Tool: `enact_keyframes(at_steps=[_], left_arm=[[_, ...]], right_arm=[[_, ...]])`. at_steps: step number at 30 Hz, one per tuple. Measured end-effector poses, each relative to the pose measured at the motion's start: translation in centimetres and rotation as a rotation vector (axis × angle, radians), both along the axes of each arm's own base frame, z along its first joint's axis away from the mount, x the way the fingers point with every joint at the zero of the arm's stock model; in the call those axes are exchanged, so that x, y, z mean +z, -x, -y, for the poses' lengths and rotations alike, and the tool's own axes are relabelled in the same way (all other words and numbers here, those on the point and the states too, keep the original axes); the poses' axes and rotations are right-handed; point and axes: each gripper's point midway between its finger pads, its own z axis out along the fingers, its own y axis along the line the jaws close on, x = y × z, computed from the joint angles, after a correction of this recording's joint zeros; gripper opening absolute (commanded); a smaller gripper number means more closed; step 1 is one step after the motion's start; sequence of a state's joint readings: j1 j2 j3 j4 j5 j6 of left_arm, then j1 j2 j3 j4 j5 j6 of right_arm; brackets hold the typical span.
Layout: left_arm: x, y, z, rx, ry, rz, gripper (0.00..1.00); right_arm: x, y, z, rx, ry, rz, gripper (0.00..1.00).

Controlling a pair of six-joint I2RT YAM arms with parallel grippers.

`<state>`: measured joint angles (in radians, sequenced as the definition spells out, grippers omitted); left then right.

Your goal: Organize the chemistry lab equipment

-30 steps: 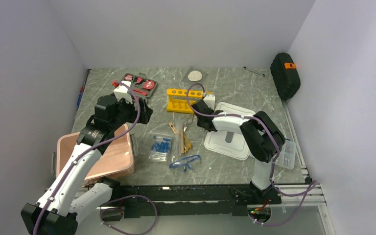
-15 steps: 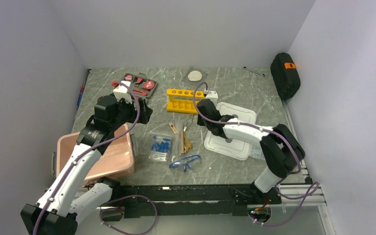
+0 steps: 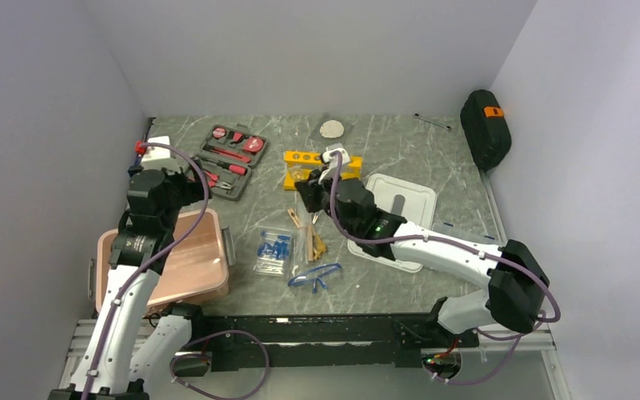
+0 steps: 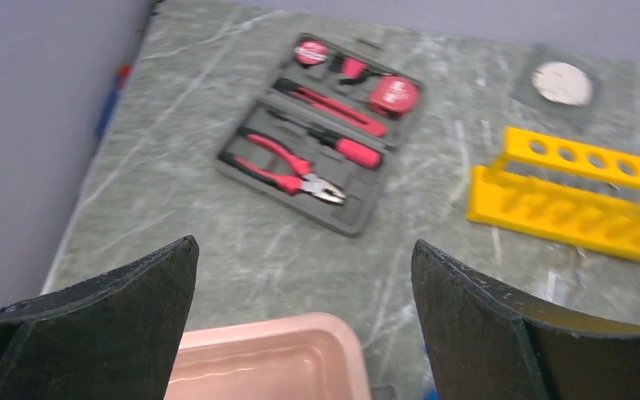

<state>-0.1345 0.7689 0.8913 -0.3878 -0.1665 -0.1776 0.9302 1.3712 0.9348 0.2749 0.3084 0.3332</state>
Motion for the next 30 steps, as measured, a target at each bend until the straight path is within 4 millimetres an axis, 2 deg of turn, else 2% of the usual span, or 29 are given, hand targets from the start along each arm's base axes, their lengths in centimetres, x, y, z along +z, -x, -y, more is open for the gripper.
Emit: enact_keyframes(at_steps=[4,7,13,17,19,21,25,30], left_arm=[[-0.2,0.4,-3.8,0.170,-0.032,-0.013,0.99],[0.0,1.2,-6.3,0.295,-0.062,-0.018,0.99],[1.8,3.1,-10.0,0.504,-0.082,0.020,0.99],[4.6,4.0,-10.9,0.563,-0.069,0.068,0.99],[6.7,4.4,-11.2,0.584,-0.061,0.107,0.99],[9.2,4.8,-11.4,0.601,-0.048,0.159,0.99],[12.8,5.7,-11.4,0.605,-0.026,0.233,0.99],[14.8,6.3,-11.0,0.579,-0.010,0.271,0.99]], right_arm=[[3.4,2.3,-3.9,0.133,-0.065,0.111,0.00],[5.2,3.1,-6.9,0.211,-0.096,0.175,0.00],[6.3,5.7,-13.1,0.379,-0.118,0.251,0.00],[6.1,7.0,-16.9,0.474,-0.118,0.276,0.00],[5.9,7.6,-18.3,0.518,-0.116,0.281,0.00],[5.6,8.1,-19.5,0.552,-0.115,0.284,0.00],[5.3,8.6,-21.4,0.614,-0.120,0.291,0.00],[5.4,9.4,-24.0,0.704,-0.129,0.310,0.00]])
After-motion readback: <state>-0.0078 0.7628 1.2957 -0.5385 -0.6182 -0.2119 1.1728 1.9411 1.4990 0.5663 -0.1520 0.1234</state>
